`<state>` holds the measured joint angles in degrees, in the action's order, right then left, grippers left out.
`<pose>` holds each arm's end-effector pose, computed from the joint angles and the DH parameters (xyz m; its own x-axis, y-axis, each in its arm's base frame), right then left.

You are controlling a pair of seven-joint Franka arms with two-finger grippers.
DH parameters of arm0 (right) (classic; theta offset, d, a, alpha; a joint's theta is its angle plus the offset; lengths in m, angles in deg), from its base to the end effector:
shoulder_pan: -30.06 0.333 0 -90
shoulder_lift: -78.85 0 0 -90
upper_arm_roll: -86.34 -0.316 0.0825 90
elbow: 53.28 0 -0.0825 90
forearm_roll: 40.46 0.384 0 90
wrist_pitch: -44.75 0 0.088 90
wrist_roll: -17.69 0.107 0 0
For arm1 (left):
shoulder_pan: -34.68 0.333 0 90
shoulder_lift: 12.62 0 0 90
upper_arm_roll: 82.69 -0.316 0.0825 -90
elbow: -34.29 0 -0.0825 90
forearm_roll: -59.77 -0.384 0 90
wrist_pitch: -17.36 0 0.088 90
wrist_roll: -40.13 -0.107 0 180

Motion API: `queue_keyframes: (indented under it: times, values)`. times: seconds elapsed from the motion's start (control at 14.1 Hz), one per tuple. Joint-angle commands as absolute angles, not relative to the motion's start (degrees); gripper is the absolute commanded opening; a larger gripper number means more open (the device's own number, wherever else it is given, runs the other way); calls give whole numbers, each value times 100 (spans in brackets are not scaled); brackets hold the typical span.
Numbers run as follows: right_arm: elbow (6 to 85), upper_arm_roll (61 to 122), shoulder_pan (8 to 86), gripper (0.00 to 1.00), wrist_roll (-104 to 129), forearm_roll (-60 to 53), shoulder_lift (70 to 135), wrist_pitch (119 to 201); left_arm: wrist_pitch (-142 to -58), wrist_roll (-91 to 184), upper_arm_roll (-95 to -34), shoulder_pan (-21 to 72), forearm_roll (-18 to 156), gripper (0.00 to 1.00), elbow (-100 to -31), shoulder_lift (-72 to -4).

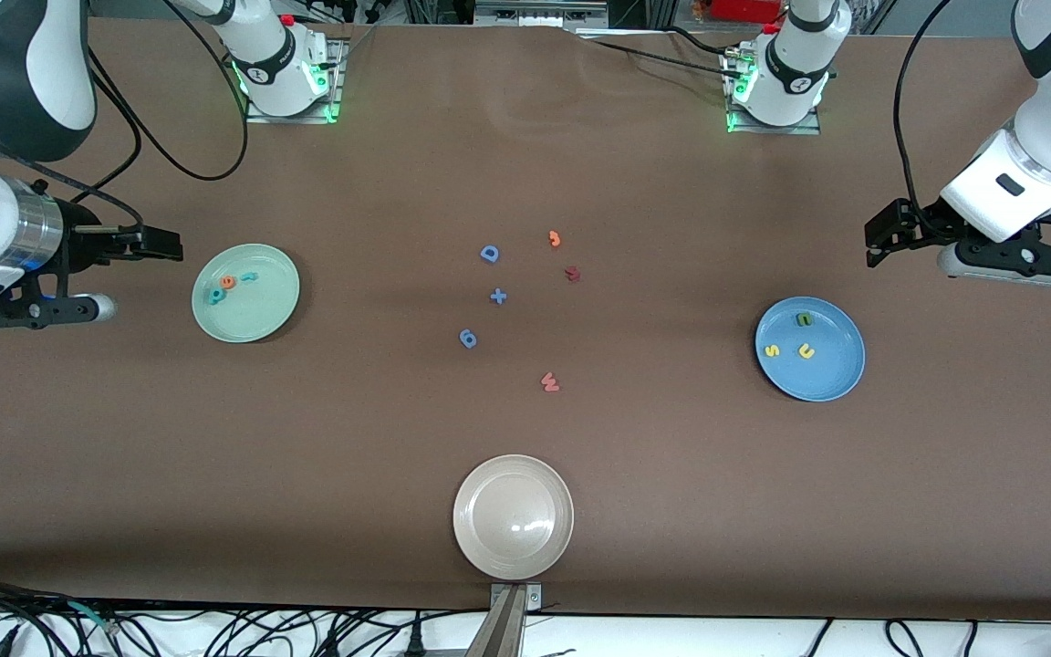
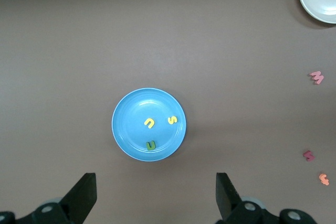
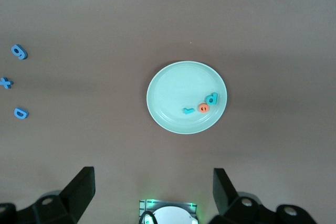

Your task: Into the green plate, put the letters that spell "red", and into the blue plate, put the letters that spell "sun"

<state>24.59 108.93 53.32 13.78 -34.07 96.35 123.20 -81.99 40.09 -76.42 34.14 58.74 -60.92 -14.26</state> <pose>0.6111 0.0550 0.5392 0.9593 0.0864 -0.2690 0.0859 -0.9962 -0.0138 0.5714 -0.0658 0.5797 0.9916 -0.1219 0.0438 -0.1213 -0.9925 -0.0148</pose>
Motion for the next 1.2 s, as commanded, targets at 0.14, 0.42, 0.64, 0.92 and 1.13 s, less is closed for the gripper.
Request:
queue_keyframes:
  times: [0.14, 0.42, 0.64, 0.92, 1.13]
  values:
    - [3011, 9208, 3922, 99, 1330, -4037, 9056, 12857, -7941, 4031, -7627, 3425, 6065, 100, -6213, -1244]
    - [3934, 8942, 3665, 99, 1321, -4143, 8501, 13658, -7897, 4039, -7627, 3425, 6065, 100, -6204, -1253]
    - [4006, 8487, 3193, 99, 1347, -4284, 8430, 13642, -7897, 4040, -7636, 3425, 6143, 100, -6204, -1253]
    - [3971, 7992, 2821, 99, 1760, -4284, 8395, 13475, -7888, 4039, -7645, 3433, 6223, 100, -6204, -1253]
    - [3927, 7992, 2830, 99, 1787, -4231, 8386, 13396, -7888, 4048, -7645, 3433, 6223, 100, -6204, -1253]
